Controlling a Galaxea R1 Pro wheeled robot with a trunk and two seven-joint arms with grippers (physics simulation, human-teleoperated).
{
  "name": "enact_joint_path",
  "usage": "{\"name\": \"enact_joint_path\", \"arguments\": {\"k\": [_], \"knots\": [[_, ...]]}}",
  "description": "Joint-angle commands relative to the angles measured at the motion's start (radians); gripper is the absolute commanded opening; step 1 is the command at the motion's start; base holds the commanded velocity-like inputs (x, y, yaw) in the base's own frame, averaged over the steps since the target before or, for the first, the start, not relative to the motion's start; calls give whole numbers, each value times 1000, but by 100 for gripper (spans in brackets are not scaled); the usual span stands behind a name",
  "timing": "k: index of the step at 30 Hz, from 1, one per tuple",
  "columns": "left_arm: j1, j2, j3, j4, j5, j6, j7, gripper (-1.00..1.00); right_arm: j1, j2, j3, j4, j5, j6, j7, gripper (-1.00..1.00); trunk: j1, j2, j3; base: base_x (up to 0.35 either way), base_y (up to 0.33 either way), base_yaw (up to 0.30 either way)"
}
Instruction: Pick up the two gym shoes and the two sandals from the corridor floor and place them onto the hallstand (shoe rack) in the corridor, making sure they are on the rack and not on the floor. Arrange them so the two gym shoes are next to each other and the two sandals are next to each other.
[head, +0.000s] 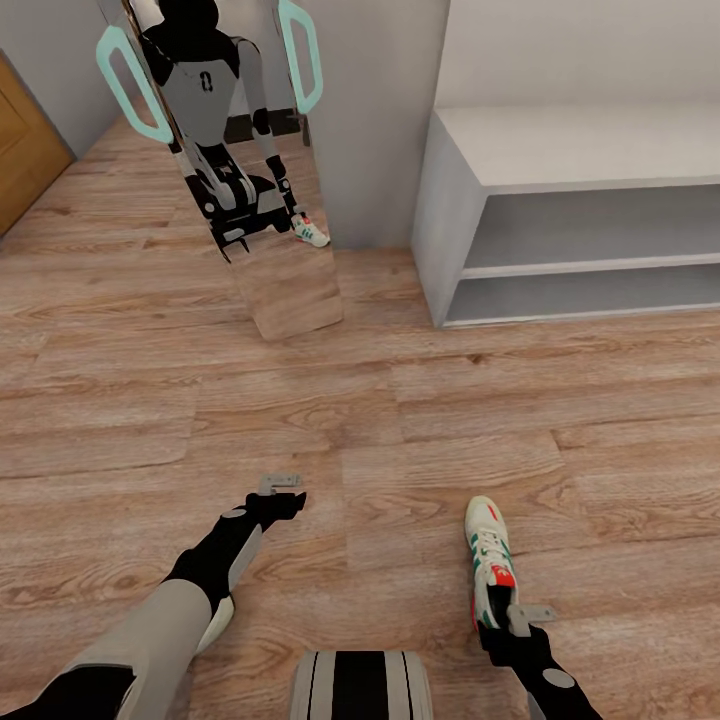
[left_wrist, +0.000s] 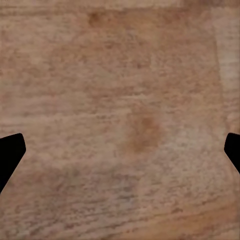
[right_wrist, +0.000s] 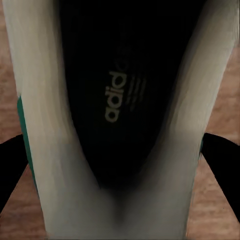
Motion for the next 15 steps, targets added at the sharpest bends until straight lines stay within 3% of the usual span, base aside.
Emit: {"name": "enact_joint_path", "arguments": {"k": [1, 15], "knots": [[0, 0, 0, -2, 1, 6, -2, 100, 0, 0, 0, -1, -1, 3, -2, -100, 0, 0, -1, 0, 0, 0], [5, 0, 0, -2, 1, 5, -2, 100, 0, 0, 0, -1, -1, 3, -2, -100, 0, 0, -1, 0, 0, 0]]}}
